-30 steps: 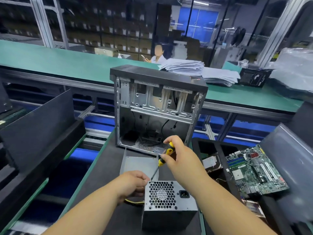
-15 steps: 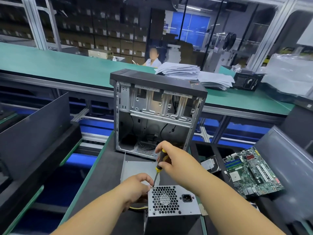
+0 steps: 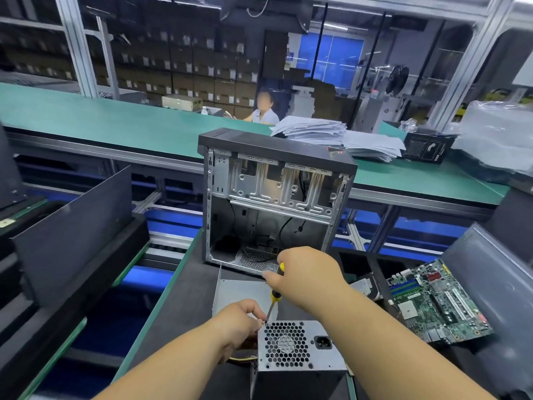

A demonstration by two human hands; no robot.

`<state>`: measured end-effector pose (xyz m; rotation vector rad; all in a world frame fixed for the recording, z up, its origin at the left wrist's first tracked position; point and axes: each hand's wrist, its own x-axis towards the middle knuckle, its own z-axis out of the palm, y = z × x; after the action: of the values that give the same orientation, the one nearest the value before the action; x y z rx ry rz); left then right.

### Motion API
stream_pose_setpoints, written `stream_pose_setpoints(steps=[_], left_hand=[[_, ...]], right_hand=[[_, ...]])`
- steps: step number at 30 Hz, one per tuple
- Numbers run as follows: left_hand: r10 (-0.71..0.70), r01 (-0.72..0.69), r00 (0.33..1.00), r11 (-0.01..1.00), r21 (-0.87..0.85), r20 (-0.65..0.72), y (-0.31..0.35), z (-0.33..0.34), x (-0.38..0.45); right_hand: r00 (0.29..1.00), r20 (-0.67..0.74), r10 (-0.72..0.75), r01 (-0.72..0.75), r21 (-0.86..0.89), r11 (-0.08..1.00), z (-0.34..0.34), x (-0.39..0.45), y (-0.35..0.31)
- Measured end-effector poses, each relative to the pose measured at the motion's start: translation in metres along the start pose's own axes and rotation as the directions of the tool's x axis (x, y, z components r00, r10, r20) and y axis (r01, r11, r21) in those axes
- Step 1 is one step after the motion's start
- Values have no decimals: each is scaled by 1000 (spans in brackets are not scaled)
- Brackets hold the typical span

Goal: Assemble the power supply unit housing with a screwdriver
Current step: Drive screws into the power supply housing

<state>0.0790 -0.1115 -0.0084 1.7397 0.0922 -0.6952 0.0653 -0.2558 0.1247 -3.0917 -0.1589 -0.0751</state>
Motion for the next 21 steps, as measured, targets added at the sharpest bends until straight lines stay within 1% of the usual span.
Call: stream_pose_setpoints(steps=[2, 5, 9, 12, 14, 17, 19, 21], left_hand=[[8, -8, 1000, 1000, -2, -5, -1, 1, 1], [23, -23, 1000, 1000, -1, -16, -2, 2, 2], [10, -10, 1000, 1000, -12, -27, -1, 3, 1], [10, -10, 999, 1000, 0, -32, 0, 4, 0], [8, -8, 1000, 1000, -4, -23, 2, 5, -1], [-18, 19, 1000, 999, -37, 18, 4, 4, -4], [-42, 45, 998, 996, -75, 45, 5, 3, -5], [-67, 73, 996, 990, -123, 56, 8, 3, -5]], right_hand=[[1000, -7, 4, -3, 85, 996, 2, -1, -1], [999, 39, -15, 5, 256, 967, -2, -2, 2], [989, 64, -135, 113, 264, 958, -11, -3, 7], [969, 136, -207, 164, 270, 949, -21, -2, 11], [958, 171, -232, 182, 268, 946, -24, -3, 13], [960, 164, -227, 182, 250, 951, -21, -6, 12], [972, 125, -199, 179, 155, 972, -16, -7, 10], [984, 72, -164, 166, -9, 986, -13, -6, 9]])
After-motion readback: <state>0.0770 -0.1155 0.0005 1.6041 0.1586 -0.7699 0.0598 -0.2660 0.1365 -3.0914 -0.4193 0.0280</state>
